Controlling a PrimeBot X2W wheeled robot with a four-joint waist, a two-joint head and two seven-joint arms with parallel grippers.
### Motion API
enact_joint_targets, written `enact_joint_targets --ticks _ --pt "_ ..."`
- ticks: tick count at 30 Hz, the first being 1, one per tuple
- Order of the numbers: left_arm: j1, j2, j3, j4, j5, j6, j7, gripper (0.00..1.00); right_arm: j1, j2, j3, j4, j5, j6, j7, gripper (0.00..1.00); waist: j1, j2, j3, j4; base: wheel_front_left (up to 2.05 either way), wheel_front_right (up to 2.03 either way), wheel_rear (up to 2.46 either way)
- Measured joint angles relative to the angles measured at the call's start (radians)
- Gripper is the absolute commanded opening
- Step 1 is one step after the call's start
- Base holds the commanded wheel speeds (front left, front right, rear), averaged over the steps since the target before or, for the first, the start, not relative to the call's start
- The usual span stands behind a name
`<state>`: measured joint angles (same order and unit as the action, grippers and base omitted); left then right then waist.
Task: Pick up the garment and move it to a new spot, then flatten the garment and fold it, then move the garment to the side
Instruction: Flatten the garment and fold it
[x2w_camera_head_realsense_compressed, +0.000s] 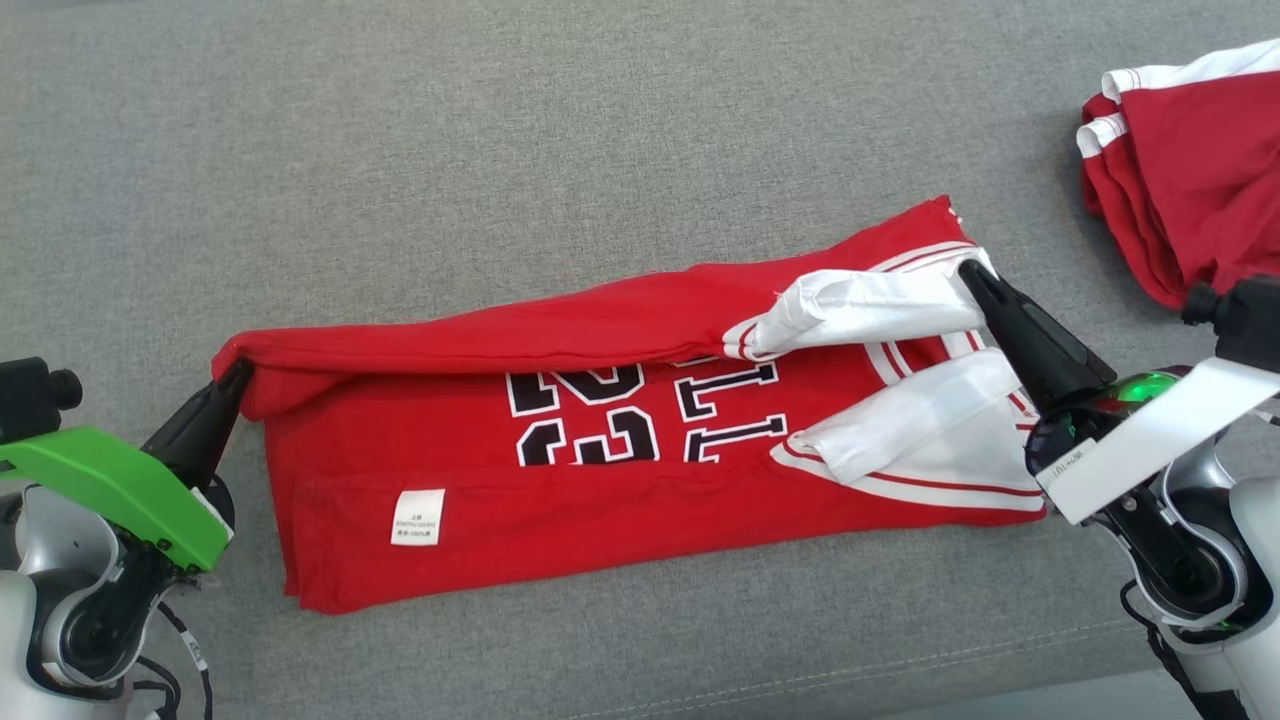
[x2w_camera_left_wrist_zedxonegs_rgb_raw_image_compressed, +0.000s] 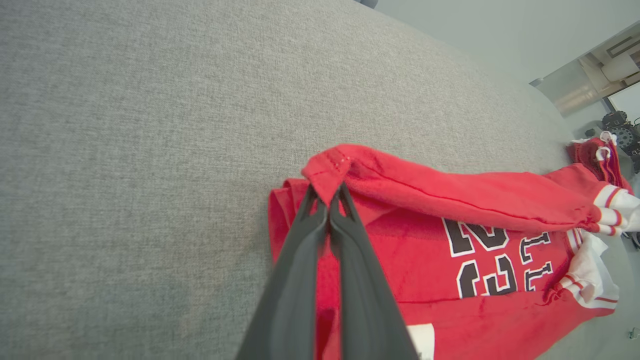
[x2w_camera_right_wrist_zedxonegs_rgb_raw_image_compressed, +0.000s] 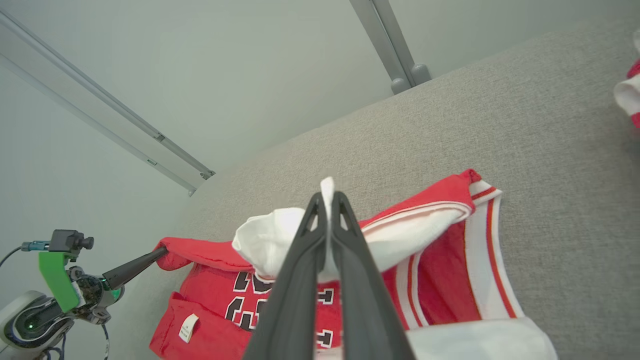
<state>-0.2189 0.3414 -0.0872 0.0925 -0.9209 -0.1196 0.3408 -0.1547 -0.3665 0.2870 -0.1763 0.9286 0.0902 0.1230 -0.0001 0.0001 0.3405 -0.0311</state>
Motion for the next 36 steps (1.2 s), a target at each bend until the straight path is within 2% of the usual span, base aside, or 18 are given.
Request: enact_joint_targets --ticks 14,15,16,17,18,19,20,21,22,23,29,36 --pt "0.084 -0.002 -0.016 -0.043 0.0 -0.004 -0.009 0.0 0.138 -0.045 0.008 -0.096 -0.005 -0.049 0.028 0.0 0.0 0.0 0.001 0.004 0.0 0.0 0.0" --pt "0.092 -0.002 -0.016 -0.043 0.0 -0.004 -0.009 0.0 0.146 -0.048 0.009 -0.099 -0.007 -0.049 0.028 0.03 0.0 0.0 0.0 0.005 0.0 0.0 0.0" --pt "0.1 -0.002 -0.017 -0.043 0.0 -0.004 -0.009 0.05 0.153 -0.051 0.011 -0.102 -0.01 -0.05 0.029 0.12 0.0 0.0 -0.001 0.006 0.0 0.0 0.0" --pt "0.108 -0.002 -0.018 -0.043 0.0 -0.004 -0.009 0.13 0.158 -0.053 0.012 -0.105 -0.015 -0.05 0.032 0.28 0.0 0.0 -0.002 0.007 0.0 0.0 0.0" --pt "0.117 -0.002 -0.023 -0.043 0.0 -0.004 -0.009 0.29 0.164 -0.057 0.015 -0.108 -0.018 -0.058 0.037 0.44 0.0 0.0 -0.003 0.007 0.0 0.0 0.0" --pt "0.126 -0.002 -0.027 -0.043 0.0 -0.004 -0.008 0.41 0.171 -0.063 0.017 -0.111 -0.022 -0.064 0.04 0.75 0.0 0.0 -0.005 0.008 0.0 0.0 0.0" --pt "0.135 -0.002 -0.028 -0.044 0.001 -0.004 -0.008 0.49 0.178 -0.071 0.018 -0.113 -0.024 -0.066 0.047 1.0 0.0 0.0 -0.006 0.009 0.0 0.0 0.0" --pt "0.143 -0.002 -0.028 -0.044 0.002 -0.004 -0.008 0.66 0.186 -0.077 0.018 -0.115 -0.026 -0.067 0.047 1.0 0.0 0.0 -0.007 0.009 0.0 0.0 0.0" --pt "0.147 -0.001 -0.028 -0.044 0.003 -0.004 -0.008 0.92 0.191 -0.08 0.018 -0.116 -0.031 -0.073 0.047 1.0 0.0 0.0 -0.008 0.01 0.0 0.0 0.0" --pt "0.15 0.0 -0.027 -0.045 0.003 -0.002 -0.008 1.0 0.195 -0.081 0.016 -0.119 -0.033 -0.076 0.047 1.0 0.0 0.0 -0.009 0.011 0.0 0.0 0.0" --pt "0.175 0.03 -0.025 -0.047 0.03 0.021 -0.007 1.0 0.212 -0.099 0.0 -0.126 -0.039 -0.093 0.055 1.0 0.0 0.0 -0.024 0.013 0.0 0.0 0.0" --pt "0.247 0.082 -0.037 -0.078 0.092 0.051 0.023 1.0 0.214 -0.109 -0.052 -0.101 -0.04 -0.138 0.062 1.0 0.0001 0.0 -0.046 0.015 0.0 0.0 0.0"
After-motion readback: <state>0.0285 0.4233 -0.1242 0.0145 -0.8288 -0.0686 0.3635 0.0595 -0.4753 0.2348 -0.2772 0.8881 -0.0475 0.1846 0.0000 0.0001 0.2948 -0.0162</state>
